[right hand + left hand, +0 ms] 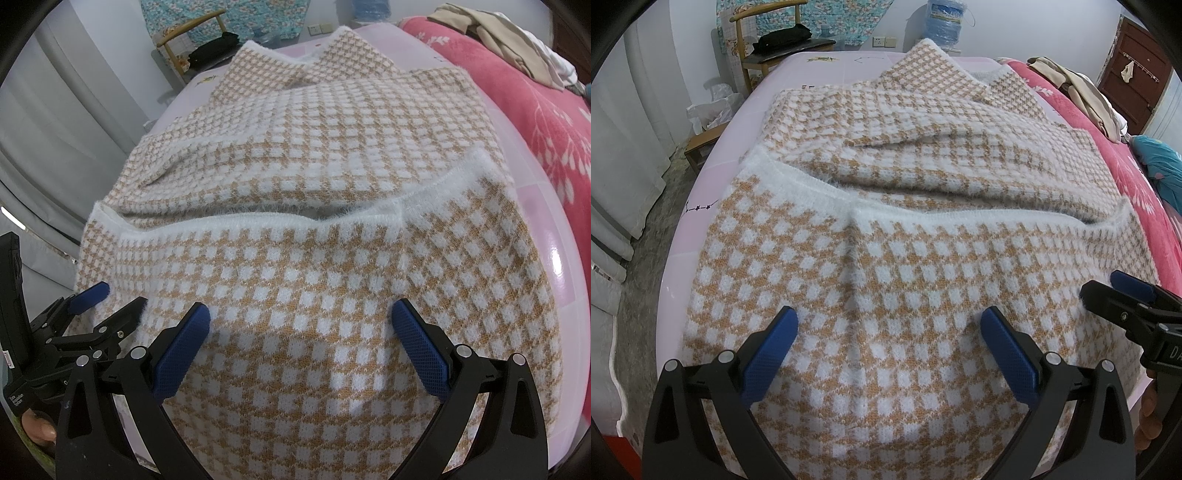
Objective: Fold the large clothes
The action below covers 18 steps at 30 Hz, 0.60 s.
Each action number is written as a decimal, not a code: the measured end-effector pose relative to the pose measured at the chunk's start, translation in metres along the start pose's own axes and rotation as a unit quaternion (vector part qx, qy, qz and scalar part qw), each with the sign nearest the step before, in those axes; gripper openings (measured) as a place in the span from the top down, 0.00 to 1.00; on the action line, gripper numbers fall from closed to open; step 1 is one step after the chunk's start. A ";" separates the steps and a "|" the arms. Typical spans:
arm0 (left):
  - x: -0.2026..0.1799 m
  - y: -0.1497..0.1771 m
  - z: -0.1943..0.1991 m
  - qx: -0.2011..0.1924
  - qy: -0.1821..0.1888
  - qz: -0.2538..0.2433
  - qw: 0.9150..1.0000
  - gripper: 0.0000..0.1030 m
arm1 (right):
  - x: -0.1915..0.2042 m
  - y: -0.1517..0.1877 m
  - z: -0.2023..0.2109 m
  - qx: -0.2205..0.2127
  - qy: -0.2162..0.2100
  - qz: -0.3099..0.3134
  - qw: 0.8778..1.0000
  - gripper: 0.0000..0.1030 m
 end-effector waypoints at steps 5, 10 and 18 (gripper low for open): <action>0.000 0.000 0.000 0.000 0.000 0.000 1.000 0.05 | 0.000 0.000 0.000 0.000 0.000 0.000 1.000 0.08; -0.003 -0.002 0.001 -0.004 0.003 -0.005 1.000 0.05 | 0.000 0.000 0.001 -0.003 0.000 0.002 1.000 0.08; -0.003 -0.029 0.032 -0.063 0.020 -0.041 0.997 0.05 | -0.006 -0.006 0.015 0.012 -0.028 -0.004 1.000 0.08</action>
Point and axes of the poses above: each gripper's, at about its wrist camera, not at the fingertips, and z roughly against the way its jaws point, x to its left, y to its underside, the point moved 8 cm from there along -z, roughly the way its jaws point, and after that the axes turned 1 degree about y, right-handed, at the moved point
